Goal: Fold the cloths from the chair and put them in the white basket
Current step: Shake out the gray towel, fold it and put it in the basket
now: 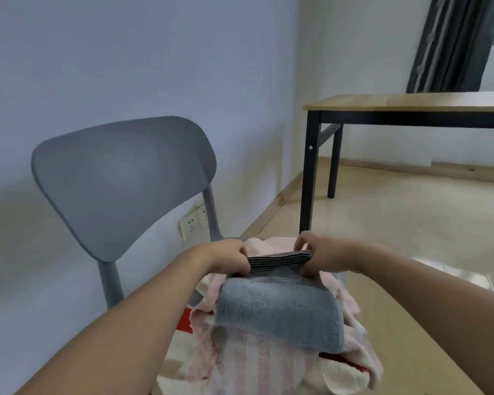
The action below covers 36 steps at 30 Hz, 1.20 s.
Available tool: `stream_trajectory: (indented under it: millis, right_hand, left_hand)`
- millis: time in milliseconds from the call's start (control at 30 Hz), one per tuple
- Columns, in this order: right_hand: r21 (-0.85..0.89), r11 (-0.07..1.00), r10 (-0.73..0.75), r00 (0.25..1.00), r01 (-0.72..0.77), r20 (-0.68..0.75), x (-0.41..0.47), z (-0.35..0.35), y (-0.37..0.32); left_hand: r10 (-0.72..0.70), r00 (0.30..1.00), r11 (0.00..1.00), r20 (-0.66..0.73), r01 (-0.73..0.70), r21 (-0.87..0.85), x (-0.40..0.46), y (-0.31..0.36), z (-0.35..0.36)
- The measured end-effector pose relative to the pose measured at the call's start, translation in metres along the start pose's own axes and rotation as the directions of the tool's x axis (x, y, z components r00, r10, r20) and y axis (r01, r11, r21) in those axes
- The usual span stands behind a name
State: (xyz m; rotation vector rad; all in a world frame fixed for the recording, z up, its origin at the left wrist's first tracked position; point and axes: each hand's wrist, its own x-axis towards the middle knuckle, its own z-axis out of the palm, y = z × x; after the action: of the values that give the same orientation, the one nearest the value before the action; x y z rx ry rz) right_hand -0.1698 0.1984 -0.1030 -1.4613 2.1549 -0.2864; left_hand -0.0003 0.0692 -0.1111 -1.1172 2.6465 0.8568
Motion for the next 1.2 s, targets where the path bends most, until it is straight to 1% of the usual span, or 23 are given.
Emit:
stream_trajectory:
  millis: [67,100,167,233,267,333,367,400,433,467,500,533,567,600,633,700,733,800,867,933,1033,1100,1200]
  right_hand:
    - [-0.016,0.999,-0.052,0.997,0.051,-0.063,-0.014,-0.016,-0.011]
    - [-0.039,0.995,-0.095,0.990,0.091,-0.107,-0.023,-0.026,-0.017]
    - [-0.063,0.983,-0.183,0.956,0.173,-0.229,-0.051,-0.047,-0.033]
    - [-0.093,0.970,-0.245,0.891,0.227,-0.381,-0.081,-0.063,-0.045]
    - [-0.124,0.960,-0.280,0.854,0.251,-0.439,-0.094,-0.065,-0.048]
    - [-0.180,0.942,-0.337,0.811,0.284,-0.479,-0.116,-0.056,-0.048]
    - [-0.195,0.934,-0.356,0.802,0.298,-0.480,-0.125,-0.045,-0.046]
    - [-0.212,0.929,-0.370,0.804,0.304,-0.466,-0.133,-0.031,-0.042]
    - [-0.224,0.925,-0.375,0.823,0.306,-0.426,-0.139,-0.015,-0.036]
    - [-0.225,0.927,-0.365,0.859,0.300,-0.360,-0.143,0.004,-0.030]
    - [-0.217,0.936,-0.330,0.907,0.278,-0.261,-0.147,0.024,-0.023]
    - [-0.208,0.947,-0.275,0.952,0.244,-0.137,-0.151,0.043,-0.018]
    - [-0.198,0.958,-0.215,0.976,0.206,-0.023,-0.153,0.060,-0.015]
    - [-0.179,0.969,-0.165,0.985,0.170,0.042,-0.154,0.072,-0.013]
    - [-0.150,0.979,-0.134,0.990,0.140,0.045,-0.154,0.077,-0.011]
    - [-0.056,0.994,-0.094,0.995,0.092,-0.022,-0.152,0.073,-0.010]
    - [0.024,0.997,-0.070,0.997,0.071,-0.044,-0.150,0.068,-0.008]
    - [0.217,0.976,-0.004,1.000,0.010,-0.030,-0.144,0.061,-0.002]
    - [0.376,0.925,0.060,0.998,-0.053,-0.008,-0.136,0.060,0.003]
    - [0.456,0.885,0.111,0.994,-0.092,-0.014,-0.125,0.064,0.006]
    - [0.532,0.837,0.178,0.983,-0.127,-0.045,-0.105,0.070,0.008]
    - [0.572,0.809,0.201,0.978,-0.136,-0.051,-0.091,0.071,0.012]
    - [0.602,0.774,0.238,0.971,-0.195,0.008,-0.072,0.071,0.018]
  left_hand:
    - [0.054,0.989,0.995,-0.135,-0.042,0.088,-0.013,0.012,-0.015]
    - [0.102,0.968,0.987,-0.228,-0.070,0.146,-0.022,0.020,-0.025]
    - [0.226,0.884,0.961,-0.409,-0.132,0.244,-0.046,0.036,-0.047]
    - [0.355,0.780,0.921,-0.516,-0.198,0.334,-0.075,0.047,-0.062]
    - [0.409,0.739,0.896,-0.535,-0.212,0.391,-0.089,0.051,-0.065]
    - [0.503,0.693,0.828,-0.516,-0.217,0.517,-0.120,0.055,-0.056]
    - [0.536,0.687,0.796,-0.491,-0.219,0.564,-0.133,0.054,-0.046]
    - [0.547,0.698,0.778,-0.462,-0.220,0.589,-0.145,0.052,-0.032]
    - [0.526,0.740,0.777,-0.419,-0.218,0.590,-0.154,0.047,-0.015]
    - [0.473,0.810,0.790,-0.346,-0.216,0.574,-0.160,0.041,0.003]
    - [0.405,0.881,0.809,-0.243,-0.222,0.544,-0.166,0.034,0.022]
    - [0.342,0.930,0.830,-0.131,-0.234,0.506,-0.170,0.027,0.040]
    - [0.307,0.951,0.848,-0.050,-0.249,0.468,-0.171,0.022,0.054]
    - [0.290,0.957,0.863,-0.012,-0.256,0.436,-0.171,0.017,0.064]
    - [0.279,0.960,0.880,-0.011,-0.252,0.404,-0.169,0.015,0.067]
    - [0.239,0.970,0.931,-0.035,-0.219,0.293,-0.162,0.011,0.063]
    - [0.216,0.976,0.957,-0.041,-0.203,0.207,-0.159,0.010,0.058]
    - [0.192,0.979,0.981,-0.060,-0.191,0.030,-0.151,0.005,0.051]
    - [0.186,0.973,0.978,-0.137,-0.196,-0.066,-0.141,0.000,0.048]
    - [0.135,0.964,0.983,-0.230,-0.159,-0.092,-0.127,-0.004,0.052]
    - [0.040,0.947,0.996,-0.319,-0.062,-0.060,-0.099,-0.006,0.069]
    - [-0.037,0.942,0.996,-0.333,0.009,-0.086,-0.080,-0.008,0.082]
    - [-0.190,0.938,0.968,-0.289,0.131,-0.212,-0.054,-0.016,0.092]
